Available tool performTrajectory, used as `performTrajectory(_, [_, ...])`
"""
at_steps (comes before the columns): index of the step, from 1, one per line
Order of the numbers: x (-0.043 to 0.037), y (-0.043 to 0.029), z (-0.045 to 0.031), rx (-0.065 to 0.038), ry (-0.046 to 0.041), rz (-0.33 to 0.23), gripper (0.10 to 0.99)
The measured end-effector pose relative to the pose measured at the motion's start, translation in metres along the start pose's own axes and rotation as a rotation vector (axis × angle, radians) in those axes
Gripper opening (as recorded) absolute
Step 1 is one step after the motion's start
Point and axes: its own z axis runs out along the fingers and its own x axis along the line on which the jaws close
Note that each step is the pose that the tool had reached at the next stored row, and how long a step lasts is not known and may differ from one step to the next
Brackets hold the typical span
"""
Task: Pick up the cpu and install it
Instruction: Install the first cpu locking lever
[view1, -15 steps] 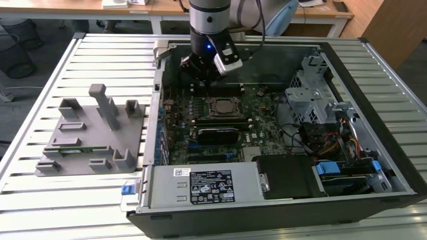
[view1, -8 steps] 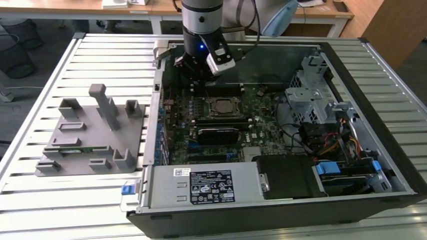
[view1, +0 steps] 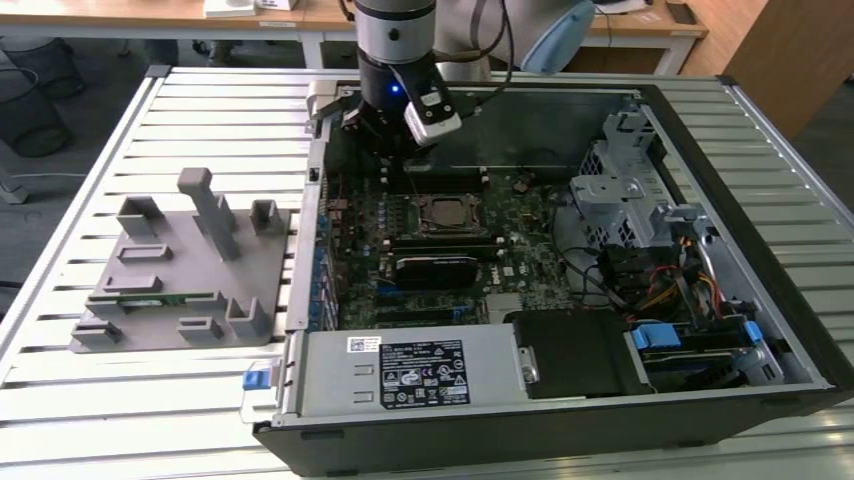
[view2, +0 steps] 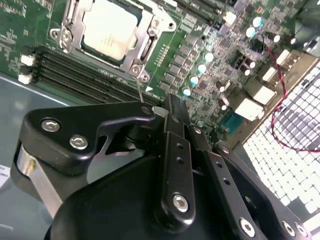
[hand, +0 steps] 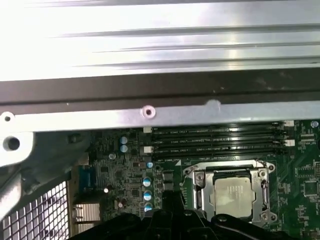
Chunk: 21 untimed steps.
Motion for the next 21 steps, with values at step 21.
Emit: performTrajectory(21, [-0.0263, 0.0168, 0.0010, 0.000, 0.0001, -0.002, 0.106])
